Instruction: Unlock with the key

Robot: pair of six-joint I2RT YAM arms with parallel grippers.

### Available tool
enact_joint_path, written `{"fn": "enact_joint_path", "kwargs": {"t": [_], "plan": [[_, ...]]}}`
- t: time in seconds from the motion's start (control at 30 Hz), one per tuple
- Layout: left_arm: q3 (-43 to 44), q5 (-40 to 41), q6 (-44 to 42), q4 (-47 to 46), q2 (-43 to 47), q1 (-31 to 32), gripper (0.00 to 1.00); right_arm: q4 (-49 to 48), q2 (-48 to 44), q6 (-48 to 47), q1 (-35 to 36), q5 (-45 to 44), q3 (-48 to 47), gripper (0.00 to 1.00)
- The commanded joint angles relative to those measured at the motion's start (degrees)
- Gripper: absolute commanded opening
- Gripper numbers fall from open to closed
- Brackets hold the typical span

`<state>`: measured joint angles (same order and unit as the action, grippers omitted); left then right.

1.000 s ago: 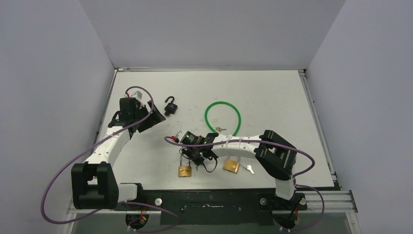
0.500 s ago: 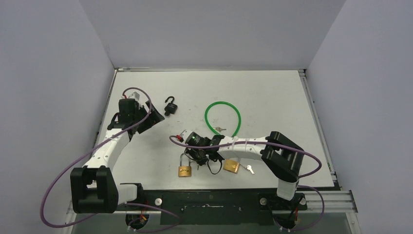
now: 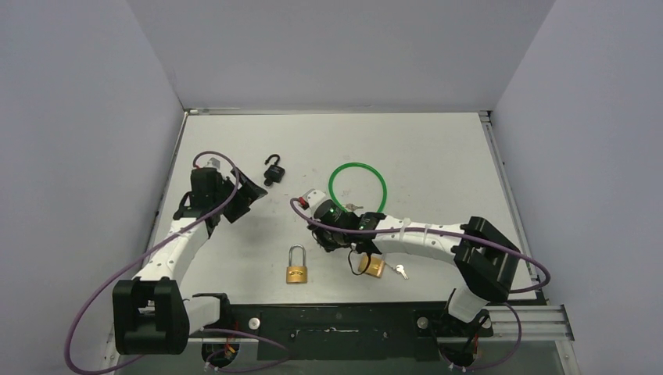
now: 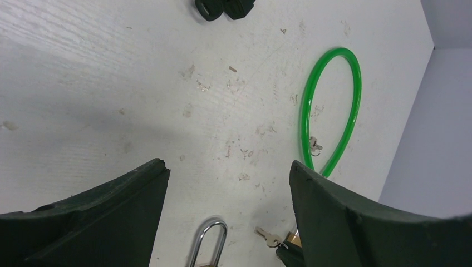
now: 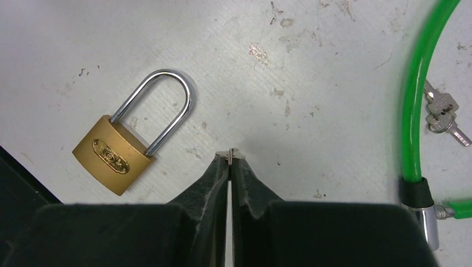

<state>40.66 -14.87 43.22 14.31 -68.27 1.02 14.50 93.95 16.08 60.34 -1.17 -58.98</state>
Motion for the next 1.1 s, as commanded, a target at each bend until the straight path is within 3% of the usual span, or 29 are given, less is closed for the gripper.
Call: {"fn": "enact_joint_path", "kwargs": {"t": [0.0, 0.23, 0.37, 0.53, 0.7, 0.87, 1.0, 1.07], "plan": [[-2.7, -3.6, 6.9, -5.3, 3.4, 0.4, 0.77, -5.2, -3.5, 1.7, -1.3, -0.7, 1.0, 0.0], [-9.3, -10.9, 10.2, -21.4, 6.0, 5.5, 0.78, -7.8, -7.9, 3.7, -5.2, 6.3, 1.4, 0.0], [-8.8, -17.2, 3.9, -31.5, 6.7, 11.5, 0.77, -7.7, -11.7, 3.9, -9.3, 13.7, 0.2, 0.0], [-4.1, -24.8, -7.1, -35.2, 6.8, 16.6, 0.77, -6.5, -17.4, 4.5, -14.3, 22.7, -2.1, 0.0], [-2.7, -30.8, -10.0, -45.8, 6.7, 19.2, 0.77, -6.5, -21.7, 6.9, -18.9, 32.4, -4.7, 0.0], [-0.9, -36.4, -10.3, -53.8, 3.5, 22.4, 0.73, -7.9, -23.8, 10.2, -21.1, 37.1, -7.2, 0.0], [1.0, -32.7, -13.2, -54.6, 1.2, 26.8, 0.65, -8.8, -24.5, 11.7, -21.8, 38.7, -8.4, 0.0], [2.1, -32.3, -13.8, -54.7, -0.3, 27.7, 0.57, -8.9, -24.5, 11.9, -22.0, 38.9, -8.9, 0.0]]}}
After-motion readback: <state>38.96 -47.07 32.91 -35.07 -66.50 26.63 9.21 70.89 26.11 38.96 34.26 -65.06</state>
